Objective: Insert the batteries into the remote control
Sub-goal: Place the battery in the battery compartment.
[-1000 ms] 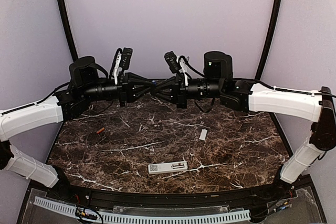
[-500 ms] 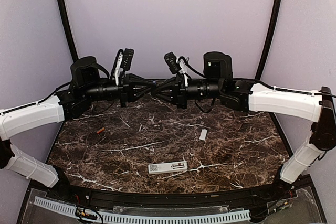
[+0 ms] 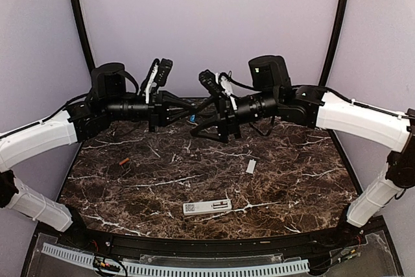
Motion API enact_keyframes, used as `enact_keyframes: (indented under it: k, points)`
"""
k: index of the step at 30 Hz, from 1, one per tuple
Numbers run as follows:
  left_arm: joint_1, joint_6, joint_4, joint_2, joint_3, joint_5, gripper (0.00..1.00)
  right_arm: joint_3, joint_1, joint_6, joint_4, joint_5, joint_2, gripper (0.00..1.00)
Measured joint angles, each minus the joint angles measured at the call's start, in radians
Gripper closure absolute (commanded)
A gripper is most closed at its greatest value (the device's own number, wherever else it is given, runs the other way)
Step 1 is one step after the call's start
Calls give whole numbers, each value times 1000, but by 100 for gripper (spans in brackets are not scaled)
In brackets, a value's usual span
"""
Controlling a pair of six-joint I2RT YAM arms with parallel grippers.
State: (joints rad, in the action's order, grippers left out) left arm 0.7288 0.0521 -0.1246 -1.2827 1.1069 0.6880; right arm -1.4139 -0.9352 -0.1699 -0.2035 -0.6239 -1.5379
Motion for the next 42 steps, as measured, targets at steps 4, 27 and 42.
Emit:
enact_keyframes:
  k: [4,27,42]
  points:
    - [1,-5,76,-16,22,-7,100,3,3,6,-27,0,-6,34]
    - [316,-217,442,-525,211,-240,100,431,310,369,-83,330,208,31]
    - [378,-274,576,-685,322,-406,100,503,313,373,-25,298,207,31]
